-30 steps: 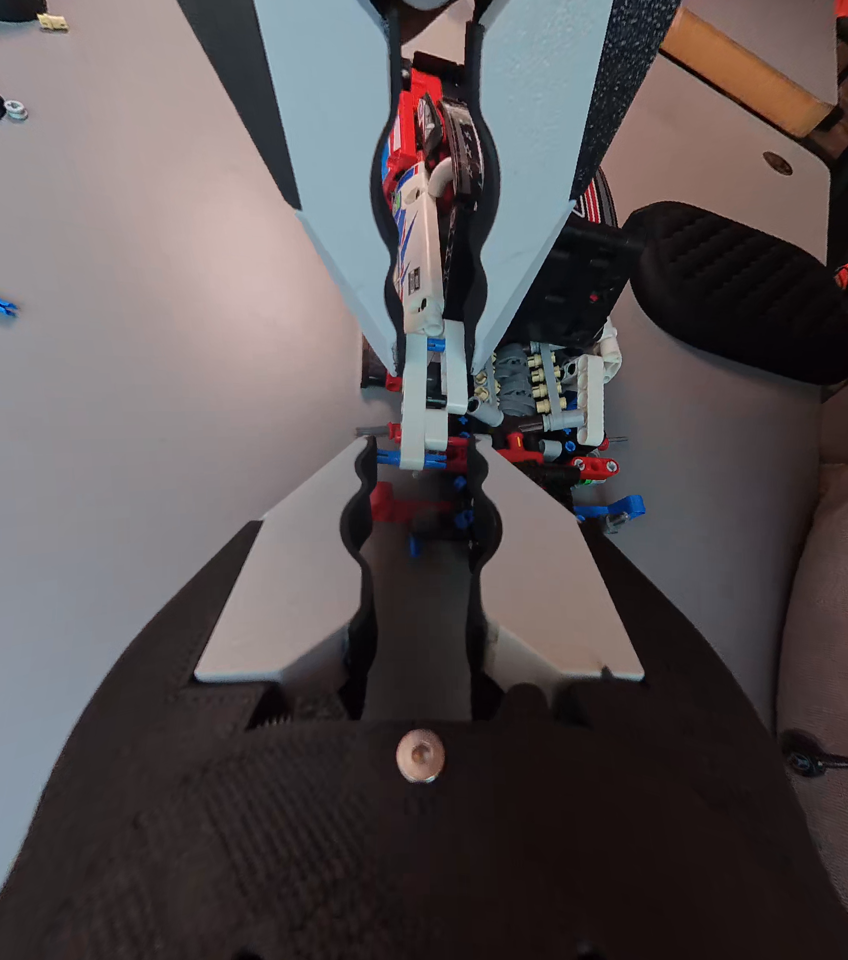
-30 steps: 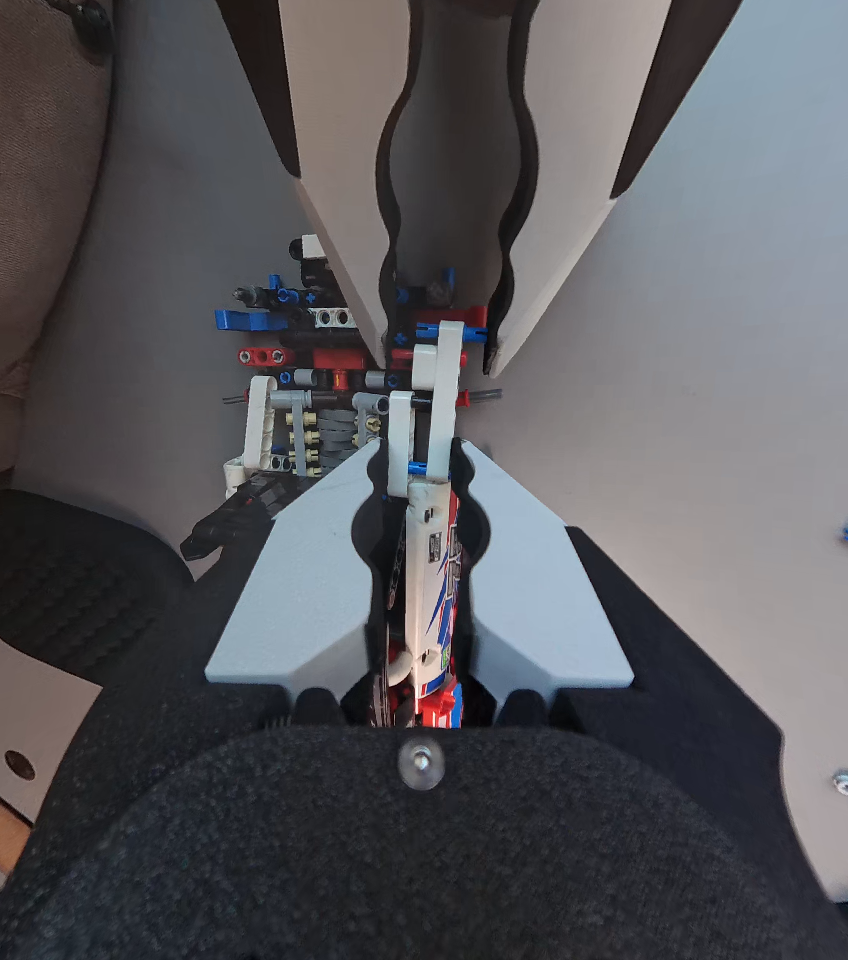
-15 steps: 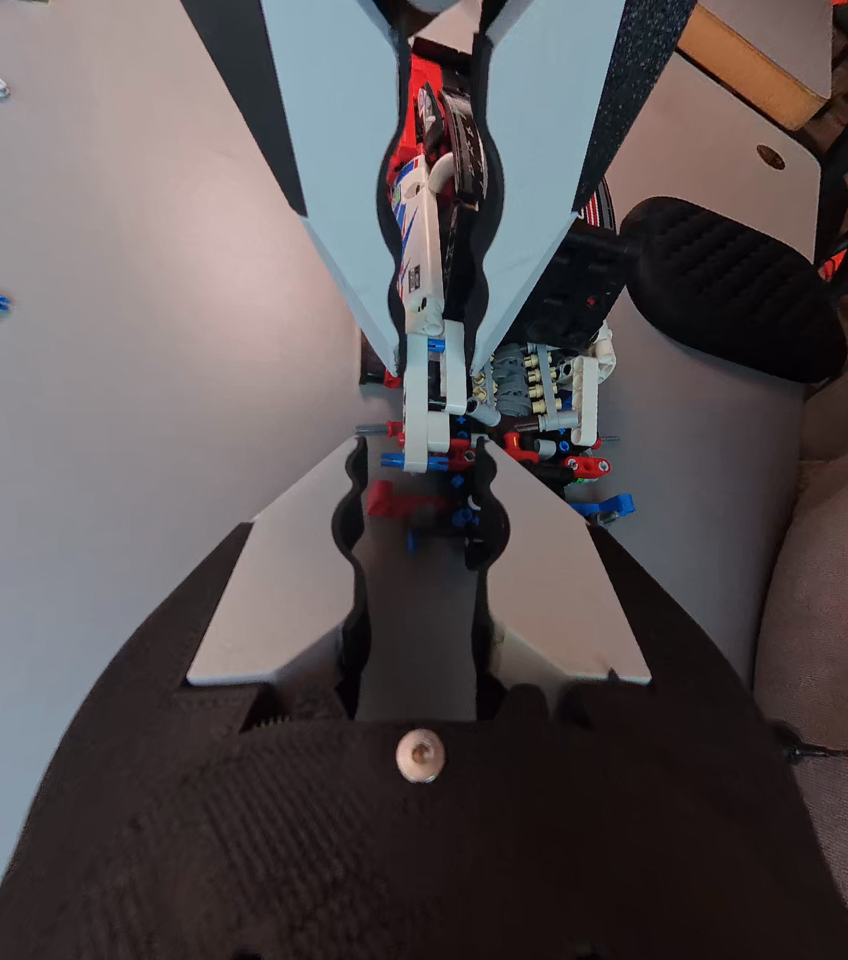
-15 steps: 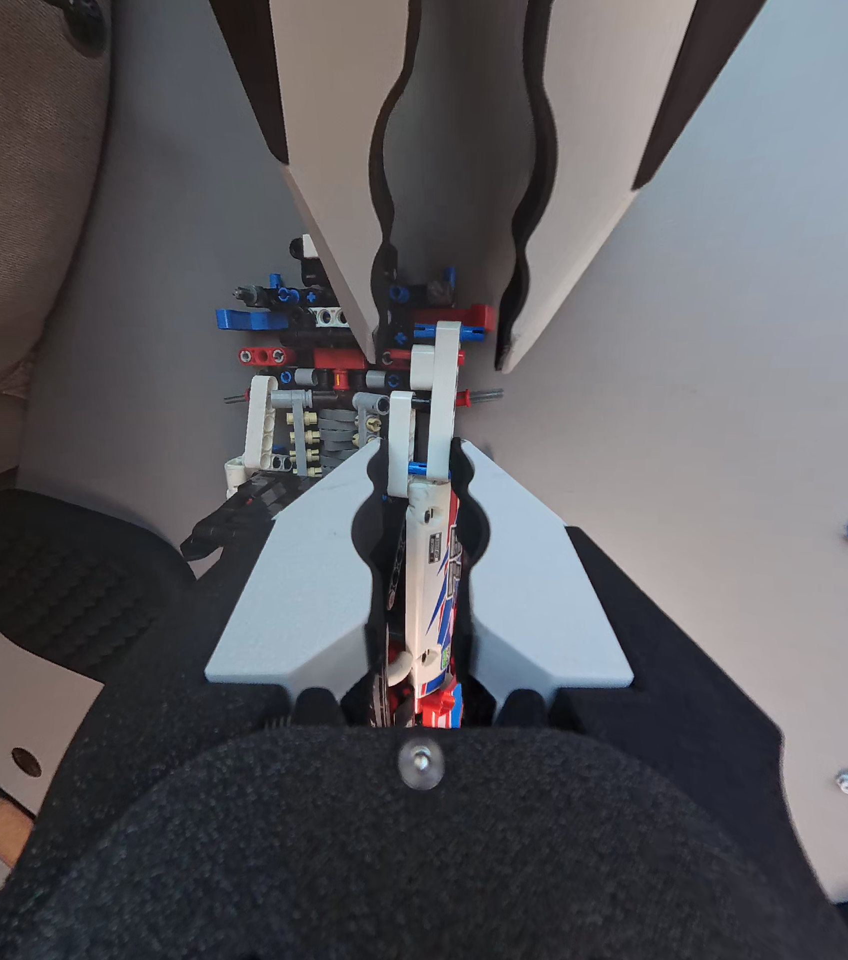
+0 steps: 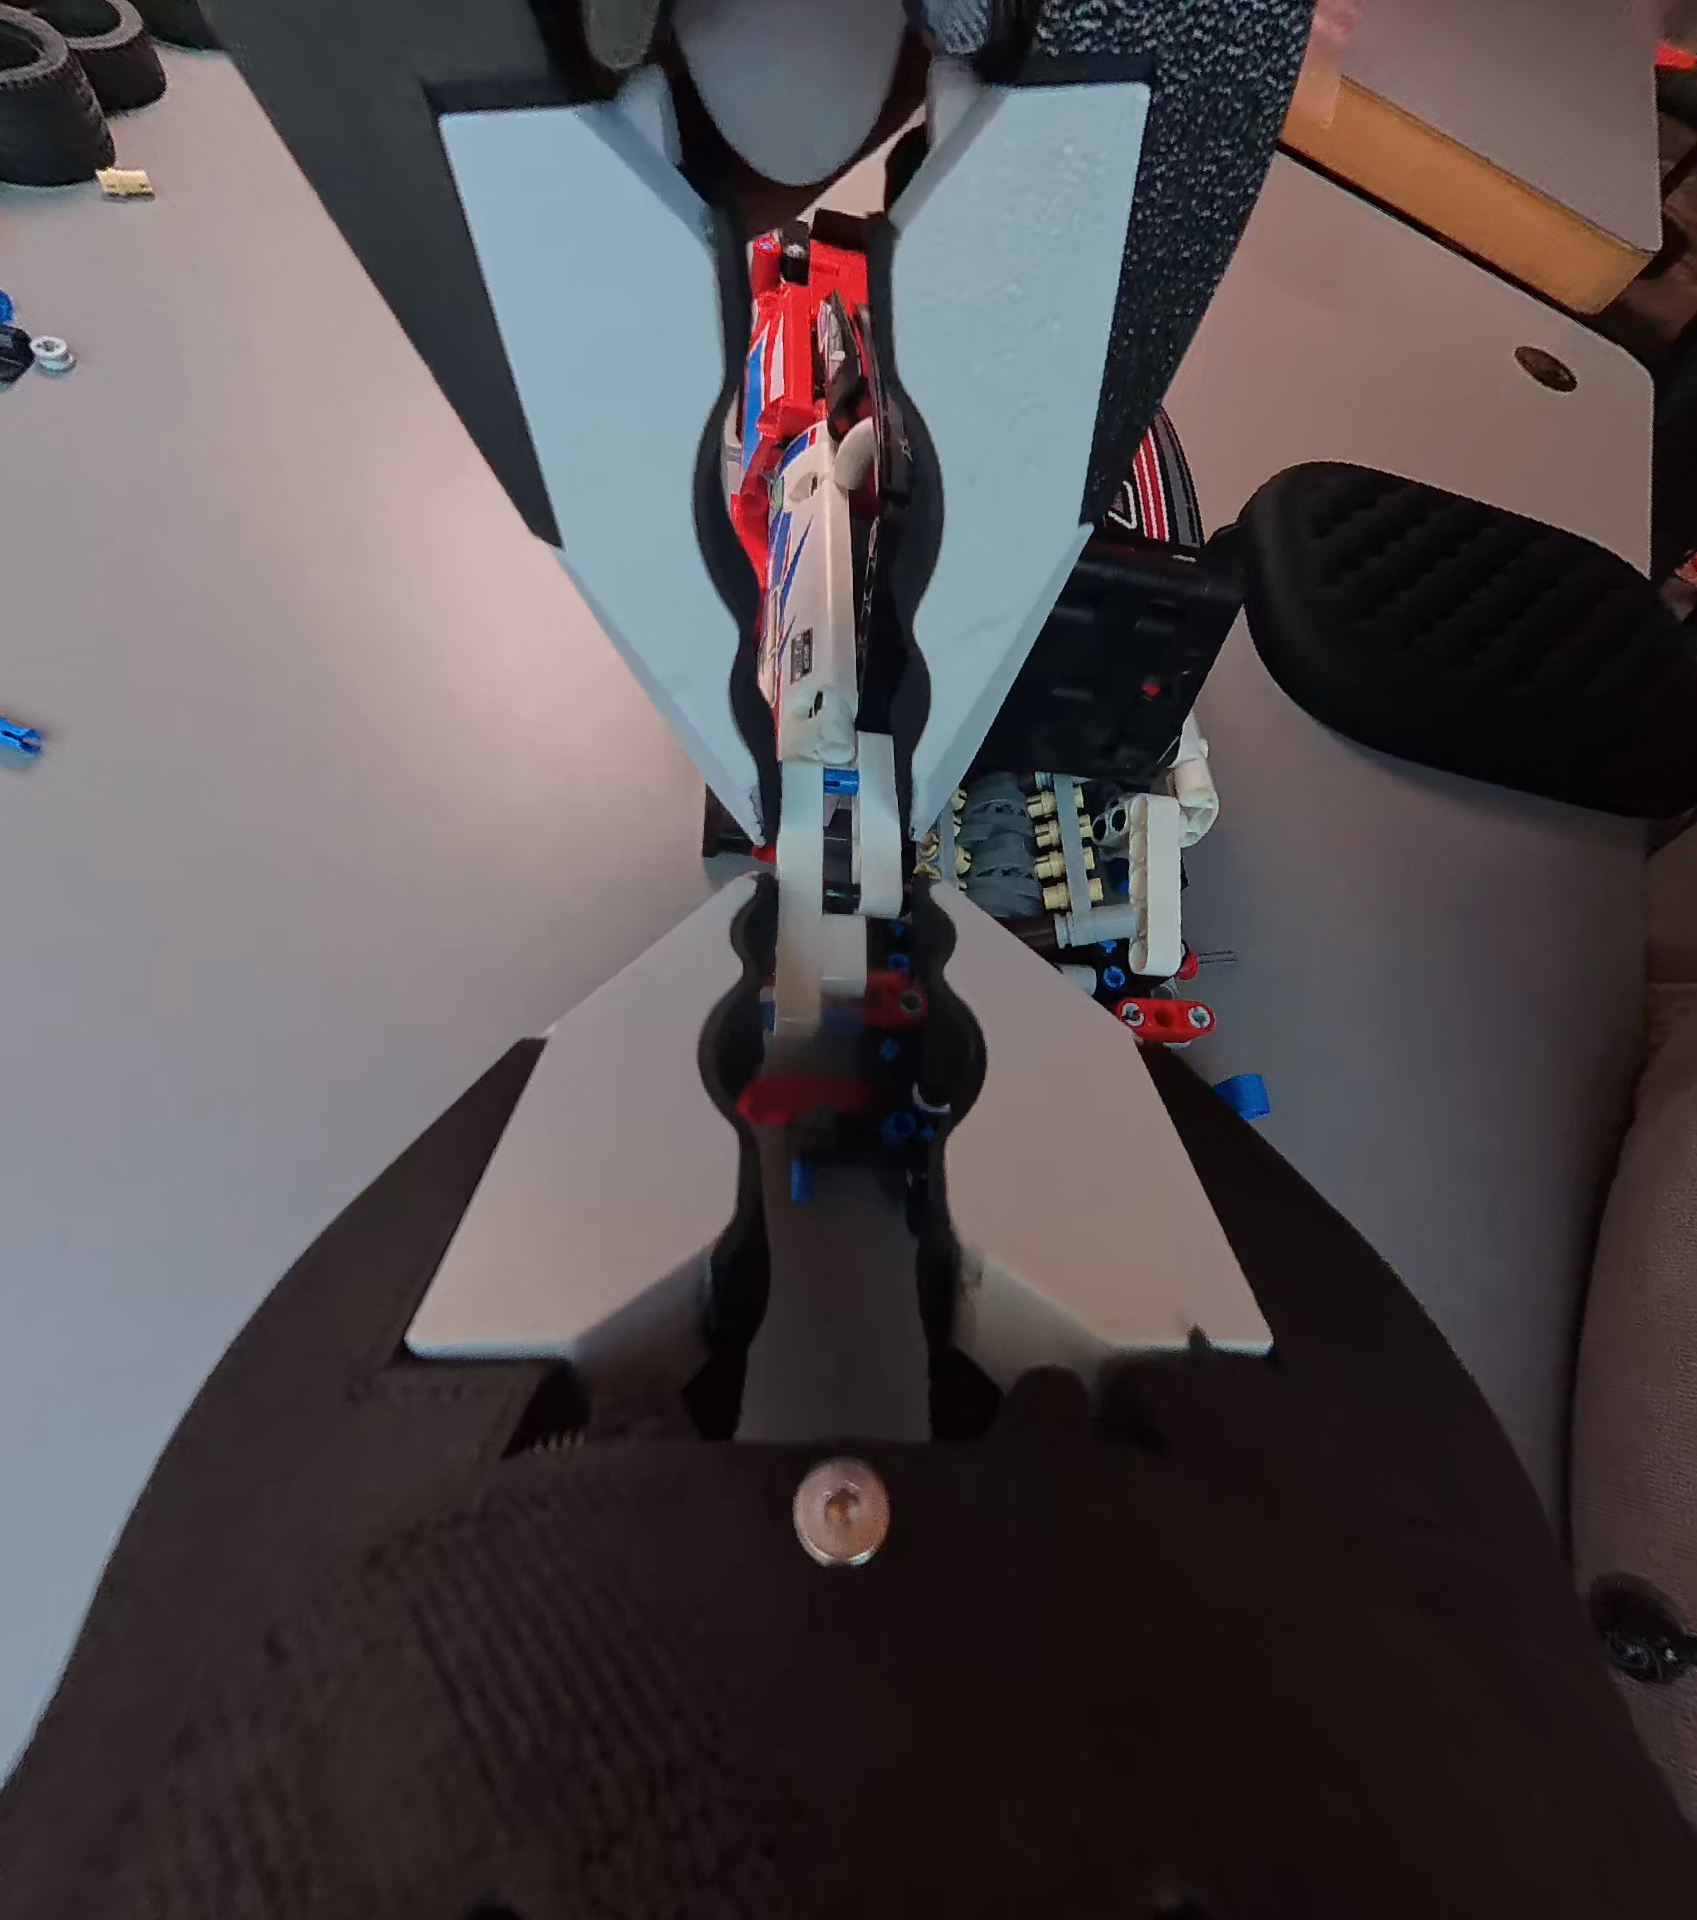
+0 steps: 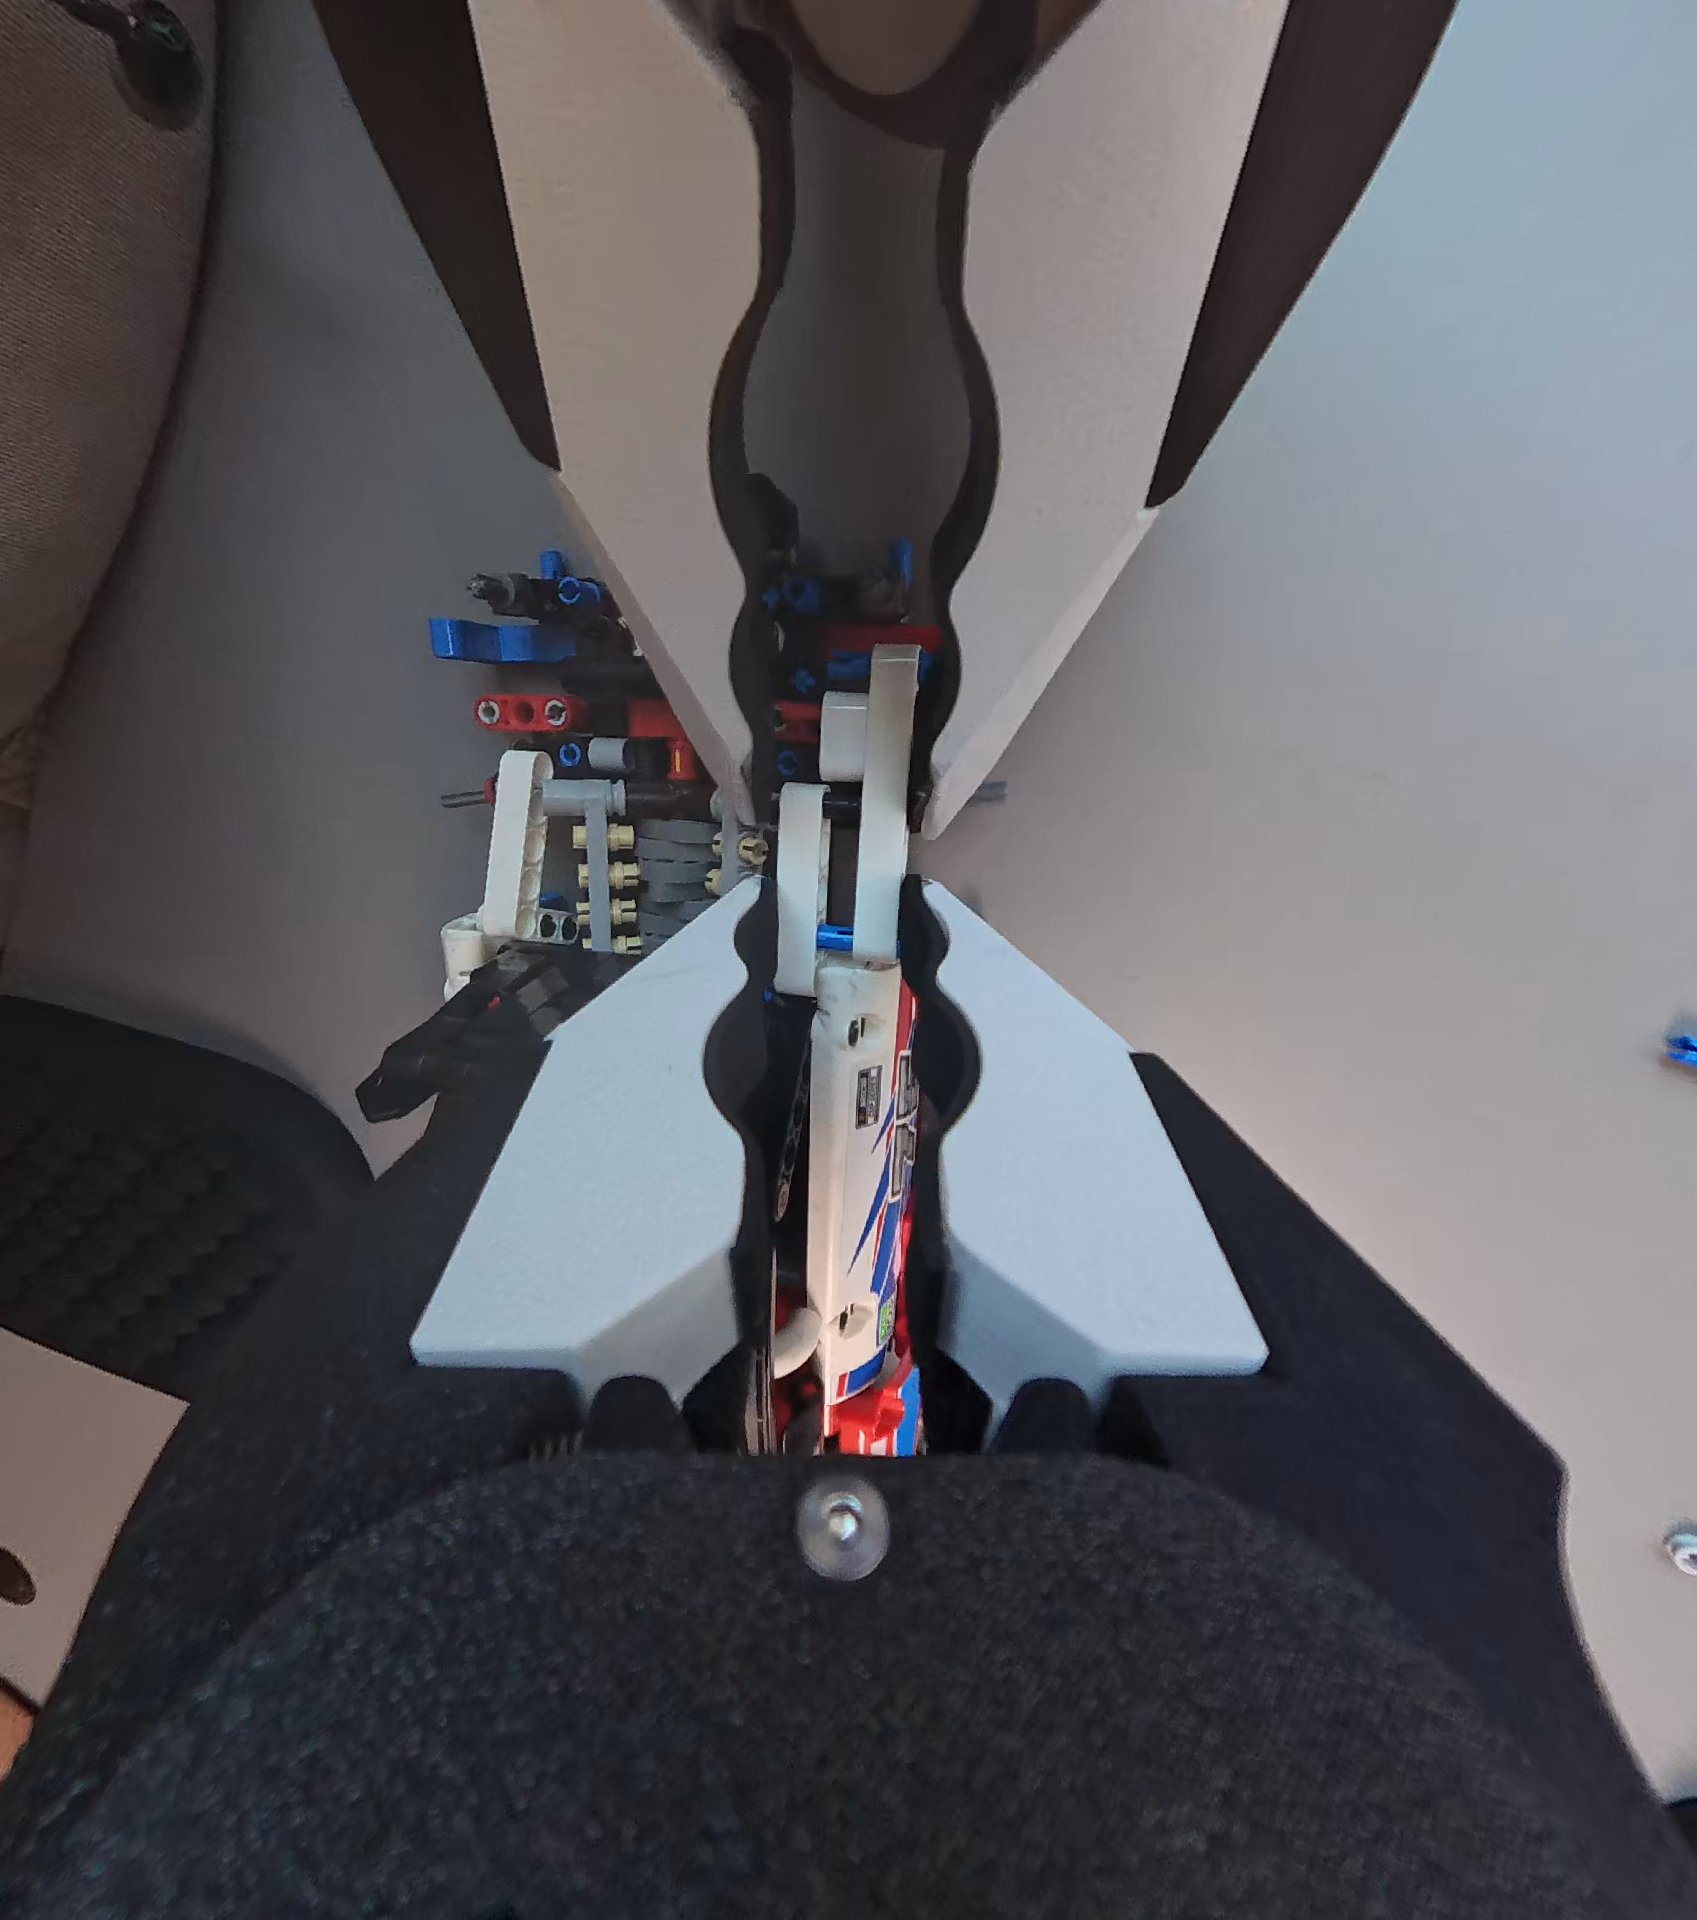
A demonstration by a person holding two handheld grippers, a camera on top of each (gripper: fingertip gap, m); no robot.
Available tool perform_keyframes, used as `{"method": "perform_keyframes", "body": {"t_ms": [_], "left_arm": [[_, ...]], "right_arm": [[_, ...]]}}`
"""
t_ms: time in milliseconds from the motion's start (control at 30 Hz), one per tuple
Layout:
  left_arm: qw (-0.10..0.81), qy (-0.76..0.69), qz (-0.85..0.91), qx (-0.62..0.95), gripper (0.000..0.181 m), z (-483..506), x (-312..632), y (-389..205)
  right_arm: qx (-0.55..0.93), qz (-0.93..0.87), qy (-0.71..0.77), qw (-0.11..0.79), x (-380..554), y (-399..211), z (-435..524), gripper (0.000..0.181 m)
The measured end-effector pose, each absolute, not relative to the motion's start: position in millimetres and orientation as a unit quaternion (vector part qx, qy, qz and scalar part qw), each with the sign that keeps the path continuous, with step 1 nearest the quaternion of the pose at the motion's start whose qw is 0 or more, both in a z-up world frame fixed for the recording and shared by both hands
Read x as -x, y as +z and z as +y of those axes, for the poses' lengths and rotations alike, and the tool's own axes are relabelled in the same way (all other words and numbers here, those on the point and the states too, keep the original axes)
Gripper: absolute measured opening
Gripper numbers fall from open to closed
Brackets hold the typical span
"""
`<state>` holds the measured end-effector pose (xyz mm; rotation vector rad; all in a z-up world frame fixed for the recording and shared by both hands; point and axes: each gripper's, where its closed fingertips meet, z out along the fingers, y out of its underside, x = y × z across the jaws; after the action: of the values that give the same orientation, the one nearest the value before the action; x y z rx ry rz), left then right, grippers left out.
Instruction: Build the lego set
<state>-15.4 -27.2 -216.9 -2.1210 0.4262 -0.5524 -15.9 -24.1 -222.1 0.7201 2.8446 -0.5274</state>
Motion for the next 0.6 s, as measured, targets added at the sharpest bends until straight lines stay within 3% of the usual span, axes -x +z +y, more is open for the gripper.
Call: {"method": "perform_keyframes", "body": {"t_ms": [600], "left_arm": [[0.414,-0.214,0.207,0.86,0.022,-26.1,8.7,-218.0]], "right_arm": [[-0.223,0.951,-0.205,0.062,7.9,-221.7,-23.3,0.021]]}}
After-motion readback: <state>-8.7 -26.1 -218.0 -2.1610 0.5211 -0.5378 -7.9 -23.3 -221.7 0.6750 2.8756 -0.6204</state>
